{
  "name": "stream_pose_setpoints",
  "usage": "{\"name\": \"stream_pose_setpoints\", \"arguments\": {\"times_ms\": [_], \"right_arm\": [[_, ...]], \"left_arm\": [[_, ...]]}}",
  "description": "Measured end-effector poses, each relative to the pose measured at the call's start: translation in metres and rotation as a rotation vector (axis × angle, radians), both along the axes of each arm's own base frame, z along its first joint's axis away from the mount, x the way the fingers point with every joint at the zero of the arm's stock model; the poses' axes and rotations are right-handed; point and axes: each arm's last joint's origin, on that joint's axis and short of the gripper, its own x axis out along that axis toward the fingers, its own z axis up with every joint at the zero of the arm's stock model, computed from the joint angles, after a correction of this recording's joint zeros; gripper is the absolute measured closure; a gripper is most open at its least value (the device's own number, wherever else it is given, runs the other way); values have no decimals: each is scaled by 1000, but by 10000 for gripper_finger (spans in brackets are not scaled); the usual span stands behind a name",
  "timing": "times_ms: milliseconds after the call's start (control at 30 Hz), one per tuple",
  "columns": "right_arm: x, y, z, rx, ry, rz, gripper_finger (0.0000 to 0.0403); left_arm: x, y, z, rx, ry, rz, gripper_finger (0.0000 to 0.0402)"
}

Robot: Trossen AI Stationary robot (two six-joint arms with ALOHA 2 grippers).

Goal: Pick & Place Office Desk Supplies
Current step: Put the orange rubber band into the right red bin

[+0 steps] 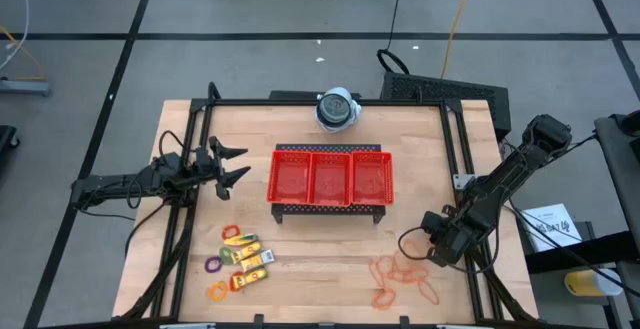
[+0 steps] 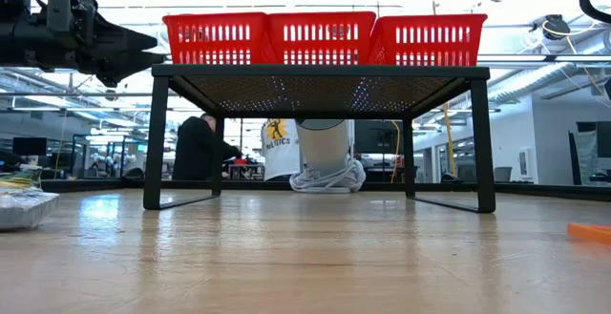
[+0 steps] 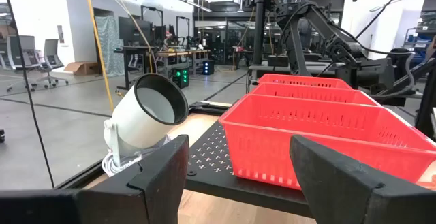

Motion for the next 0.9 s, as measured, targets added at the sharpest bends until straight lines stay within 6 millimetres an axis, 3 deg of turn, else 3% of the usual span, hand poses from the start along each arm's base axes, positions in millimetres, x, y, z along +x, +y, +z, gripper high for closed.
{"name": "stream_pose_setpoints", "arguments": {"times_ms": [467,667,767,900], "right_arm": [[1,-12,30,-53,-371,-29,403],[6,-7,41,34,-485,37,402],[15,3,49,117,-630,86,389],[22,10,46,217,-860,143,341]], "left_arm": [[0,0,0,0,1,0,135],[0,0,0,0,1,0,135],[0,0,0,0,1,0,135],[0,0,0,0,1,0,135]]}}
